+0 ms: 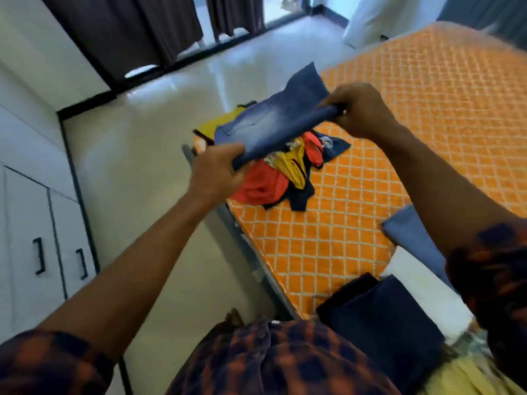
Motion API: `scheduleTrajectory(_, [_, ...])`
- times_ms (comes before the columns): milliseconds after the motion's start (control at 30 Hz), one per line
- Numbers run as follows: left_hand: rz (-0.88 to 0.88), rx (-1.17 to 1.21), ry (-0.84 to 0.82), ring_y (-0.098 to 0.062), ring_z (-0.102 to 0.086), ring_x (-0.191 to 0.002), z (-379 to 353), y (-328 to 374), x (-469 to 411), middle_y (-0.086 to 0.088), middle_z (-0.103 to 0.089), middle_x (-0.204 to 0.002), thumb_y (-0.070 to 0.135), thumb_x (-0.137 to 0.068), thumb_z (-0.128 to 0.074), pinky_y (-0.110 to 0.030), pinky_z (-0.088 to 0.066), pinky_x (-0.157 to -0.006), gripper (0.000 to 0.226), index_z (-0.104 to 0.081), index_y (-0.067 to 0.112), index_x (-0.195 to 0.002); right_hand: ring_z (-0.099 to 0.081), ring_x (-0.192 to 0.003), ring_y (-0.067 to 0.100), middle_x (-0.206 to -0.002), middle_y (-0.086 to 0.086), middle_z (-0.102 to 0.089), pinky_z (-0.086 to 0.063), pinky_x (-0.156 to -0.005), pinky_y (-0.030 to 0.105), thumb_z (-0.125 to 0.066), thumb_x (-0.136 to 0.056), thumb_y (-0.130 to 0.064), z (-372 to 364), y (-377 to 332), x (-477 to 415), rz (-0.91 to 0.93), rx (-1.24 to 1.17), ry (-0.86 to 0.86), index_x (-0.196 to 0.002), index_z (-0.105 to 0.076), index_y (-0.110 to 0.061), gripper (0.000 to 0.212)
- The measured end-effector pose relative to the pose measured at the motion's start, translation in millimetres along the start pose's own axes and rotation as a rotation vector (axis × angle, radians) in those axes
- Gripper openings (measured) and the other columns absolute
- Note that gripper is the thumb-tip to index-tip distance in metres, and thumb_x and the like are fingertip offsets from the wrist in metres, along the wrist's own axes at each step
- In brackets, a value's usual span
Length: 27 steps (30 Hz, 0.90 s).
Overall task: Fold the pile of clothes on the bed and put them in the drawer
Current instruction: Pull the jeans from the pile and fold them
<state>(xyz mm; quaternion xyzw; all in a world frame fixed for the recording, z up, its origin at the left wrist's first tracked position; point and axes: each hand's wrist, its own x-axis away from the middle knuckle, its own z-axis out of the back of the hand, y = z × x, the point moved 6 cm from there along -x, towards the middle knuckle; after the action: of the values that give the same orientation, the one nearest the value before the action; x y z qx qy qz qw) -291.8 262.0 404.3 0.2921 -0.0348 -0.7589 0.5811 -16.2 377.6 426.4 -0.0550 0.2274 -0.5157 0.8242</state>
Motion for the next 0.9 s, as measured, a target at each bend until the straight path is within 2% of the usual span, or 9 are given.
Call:
scheduleTrajectory(67, [0.032, 0.123, -0.169, -0.028, -0.05, -0.059, -62, 12, 32, 0.0, -0.041, -0.06, 0.038, -0.078, -0.059, -0.032, -0.019, -0.054, 0.026, -0.043, 0.02, -0.069, -0.071, -0.087, 0.039, -0.092, 0.015, -0.076, -0.055, -0.072, 0.045, -0.074, -0.073, -0.014, -30, 35, 58, -0.131, -0.003, -0.064, -0.099, -0.081, -0.015, 0.027])
scheduleTrajectory(133, [0.092, 0.203, -0.358, -0.034, -0.056, -0.063, -119, 17, 71, -0.002, -0.045, -0.062, 0.034, -0.074, -0.059, -0.031, -0.023, -0.055, 0.02, -0.043, 0.024, -0.071, -0.07, -0.089, 0.04, -0.091, 0.014, -0.076, -0.056, -0.072, 0.046, -0.077, -0.073, -0.01, -67, 60, 121, -0.263, 0.038, -0.202, -0.094, -0.081, -0.017, 0.022])
scheduleTrajectory(233, [0.156, 0.294, -0.687, -0.033, -0.058, -0.069, -193, 27, 130, 0.001, -0.046, -0.066, 0.034, -0.07, -0.058, -0.032, -0.027, -0.057, 0.022, -0.039, 0.024, -0.069, -0.068, -0.088, 0.038, -0.088, 0.011, -0.073, -0.055, -0.07, 0.042, -0.069, -0.075, -0.016, -115, 89, 214, -0.489, 0.131, -0.527, -0.085, -0.075, -0.015, 0.012])
scheduleTrajectory(333, [0.241, 0.372, -0.888, -0.022, -0.052, -0.067, -231, 24, 172, 0.002, -0.046, -0.065, 0.032, -0.079, -0.073, -0.033, -0.031, -0.059, 0.036, -0.042, 0.02, -0.066, -0.067, -0.087, 0.036, -0.085, 0.01, -0.071, -0.05, -0.065, 0.035, -0.062, -0.074, -0.021, -143, 93, 277, -0.61, 0.166, -0.709, -0.079, -0.068, -0.013, 0.011])
scheduleTrajectory(433, [0.315, 0.464, -0.925, -0.015, -0.045, -0.066, -248, 10, 175, 0.007, -0.044, -0.066, 0.027, -0.083, -0.074, -0.031, -0.031, -0.06, 0.033, -0.045, 0.023, -0.068, -0.066, -0.083, 0.037, -0.08, 0.008, -0.069, -0.047, -0.06, 0.033, -0.053, -0.064, -0.027, -160, 96, 291, -0.7, 0.127, -0.714, -0.073, -0.062, -0.015, 0.017])
scheduleTrajectory(500, [0.373, 0.513, -0.871, -0.011, -0.044, -0.065, -258, -10, 156, 0.008, -0.046, -0.068, 0.028, -0.083, -0.07, -0.031, -0.034, -0.062, 0.022, -0.052, 0.021, -0.074, -0.065, -0.085, 0.036, -0.082, 0.007, -0.069, -0.045, -0.062, 0.033, -0.052, -0.065, -0.026, -171, 106, 277, -0.803, 0.061, -0.614, -0.075, -0.063, -0.019, 0.017])
scheduleTrajectory(633, [0.538, 0.5, -0.713, -0.018, -0.053, -0.074, -301, -64, 102, 0.0, -0.06, -0.08, 0.028, -0.086, -0.067, -0.035, -0.042, -0.069, 0.017, -0.064, 0.012, -0.09, -0.064, -0.092, 0.034, -0.094, 0.006, -0.071, -0.051, -0.068, 0.038, -0.054, -0.072, -0.02, -211, 136, 219, -0.923, -0.061, -0.444, -0.093, -0.068, -0.02, 0.025])
scheduleTrajectory(700, [0.63, 0.498, -0.672, -0.019, -0.05, -0.074, -333, -88, 82, -0.006, -0.057, -0.081, 0.02, -0.092, -0.066, -0.035, -0.039, -0.068, 0.015, -0.061, 0.006, -0.092, -0.063, -0.097, 0.034, -0.101, 0.007, -0.07, -0.043, -0.066, 0.034, -0.056, -0.077, -0.016, -241, 157, 197, -0.961, -0.079, -0.405, -0.1, -0.067, -0.021, 0.026])
scheduleTrajectory(900, [0.796, 0.497, -0.652, -0.021, -0.048, -0.078, -434, -148, 68, -0.005, -0.055, -0.084, 0.017, -0.095, -0.061, -0.033, -0.038, -0.069, 0.007, -0.056, 0.015, -0.09, -0.053, -0.115, 0.035, -0.122, 0.008, -0.06, -0.036, -0.074, 0.038, -0.056, -0.097, -0.027, -335, 199, 183, -0.952, 0.04, -0.389, -0.123, -0.059, -0.025, 0.026])
